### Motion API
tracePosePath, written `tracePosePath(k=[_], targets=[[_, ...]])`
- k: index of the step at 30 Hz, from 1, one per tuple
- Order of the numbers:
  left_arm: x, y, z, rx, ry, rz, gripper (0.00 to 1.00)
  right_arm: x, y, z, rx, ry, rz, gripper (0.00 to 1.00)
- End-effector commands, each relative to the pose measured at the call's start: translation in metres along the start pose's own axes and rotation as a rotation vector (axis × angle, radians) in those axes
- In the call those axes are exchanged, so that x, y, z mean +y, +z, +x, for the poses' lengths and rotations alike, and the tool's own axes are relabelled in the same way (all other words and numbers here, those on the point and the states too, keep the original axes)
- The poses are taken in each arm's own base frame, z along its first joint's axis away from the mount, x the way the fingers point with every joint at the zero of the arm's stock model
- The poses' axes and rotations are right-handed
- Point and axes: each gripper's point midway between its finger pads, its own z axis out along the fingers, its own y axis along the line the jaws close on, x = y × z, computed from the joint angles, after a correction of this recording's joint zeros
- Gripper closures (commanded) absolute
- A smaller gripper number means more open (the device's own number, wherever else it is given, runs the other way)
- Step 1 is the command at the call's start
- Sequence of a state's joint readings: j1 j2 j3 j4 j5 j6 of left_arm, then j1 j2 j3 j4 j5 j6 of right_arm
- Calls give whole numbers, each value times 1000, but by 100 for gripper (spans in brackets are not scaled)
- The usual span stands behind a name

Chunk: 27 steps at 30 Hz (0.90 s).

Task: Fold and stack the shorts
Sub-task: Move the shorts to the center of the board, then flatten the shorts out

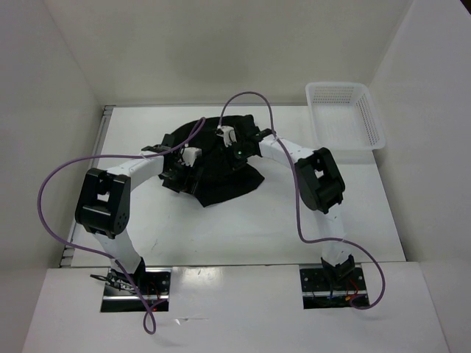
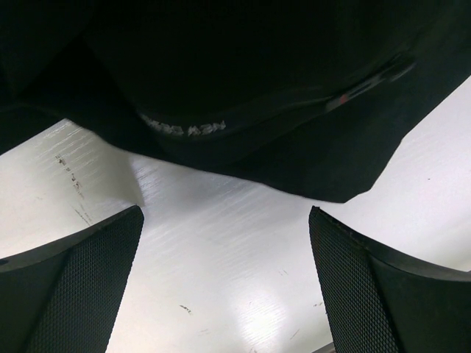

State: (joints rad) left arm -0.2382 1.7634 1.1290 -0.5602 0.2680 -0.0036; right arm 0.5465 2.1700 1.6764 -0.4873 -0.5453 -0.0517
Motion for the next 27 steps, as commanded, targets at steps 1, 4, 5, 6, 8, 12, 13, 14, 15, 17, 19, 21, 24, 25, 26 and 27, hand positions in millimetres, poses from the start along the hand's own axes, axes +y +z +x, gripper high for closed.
tracePosePath(k=[1,4,5,6,8,12,13,14,15,17,19,21,24,25,26,27], targets=[[-7,-6,-4,-30,17,24,0,11,19,-7,-18,-9,-3,65],[-13,-6,-7,-41,20,59,0,10,20,-29,-64,-10,11,88],[-15,-8,-11,-50,23,67,0,10,17,-38,-81,-19,19,93],[-17,-8,-11,-50,23,76,0,8,16,-50,-107,-32,35,100],[-18,-8,-13,-60,27,85,0,6,10,-65,-140,-36,65,100],[-3,-10,-13,-74,-15,77,0,8,-21,-116,-273,-64,155,100],[9,-13,-16,-93,-42,64,0,11,-29,-125,-297,-73,163,100],[11,-17,-18,-107,-52,68,0,15,-38,-136,-327,-86,170,100],[16,-16,-14,-101,-68,65,0,19,-49,-145,-355,-96,179,100],[20,-17,-18,-121,-69,59,0,26,-60,-154,-382,-108,177,100],[22,-14,-21,-131,-65,58,0,29,-63,-153,-383,-111,168,100],[23,-5,-19,-122,-69,70,0,29,-63,-149,-371,-105,169,100],[20,2,-22,-131,-64,100,0,25,-67,-148,-374,-112,199,100],[18,5,-25,-129,-65,124,0,24,-69,-152,-384,-113,214,100],[14,9,-22,-116,-71,152,0,26,-77,-159,-405,-119,225,100],[10,9,-28,-130,-64,186,0,26,-78,-159,-405,-128,227,100]])
